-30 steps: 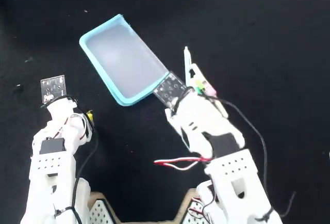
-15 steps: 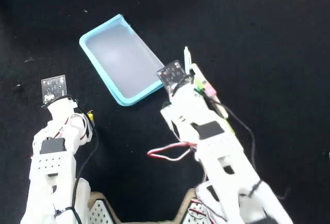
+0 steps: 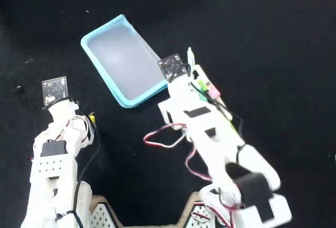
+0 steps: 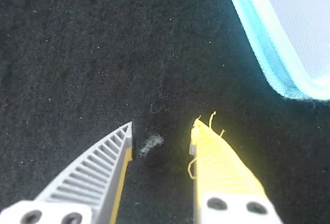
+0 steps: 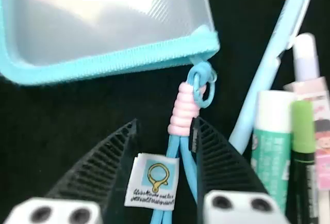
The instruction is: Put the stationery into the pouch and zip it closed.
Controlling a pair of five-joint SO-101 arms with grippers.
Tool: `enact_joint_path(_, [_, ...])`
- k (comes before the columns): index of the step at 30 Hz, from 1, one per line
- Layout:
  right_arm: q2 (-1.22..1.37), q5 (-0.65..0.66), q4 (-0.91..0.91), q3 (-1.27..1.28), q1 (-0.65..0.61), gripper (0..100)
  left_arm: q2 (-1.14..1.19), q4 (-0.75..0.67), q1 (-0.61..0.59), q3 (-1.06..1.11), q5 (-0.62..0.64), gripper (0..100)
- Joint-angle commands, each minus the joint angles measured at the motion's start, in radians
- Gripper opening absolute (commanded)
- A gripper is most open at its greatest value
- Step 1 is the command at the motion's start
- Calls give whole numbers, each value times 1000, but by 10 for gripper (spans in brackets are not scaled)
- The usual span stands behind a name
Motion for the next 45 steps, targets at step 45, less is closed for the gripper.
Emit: enact_joint_path(45, [90, 86, 529, -378, 40, 10, -6, -8, 4, -5, -9, 184])
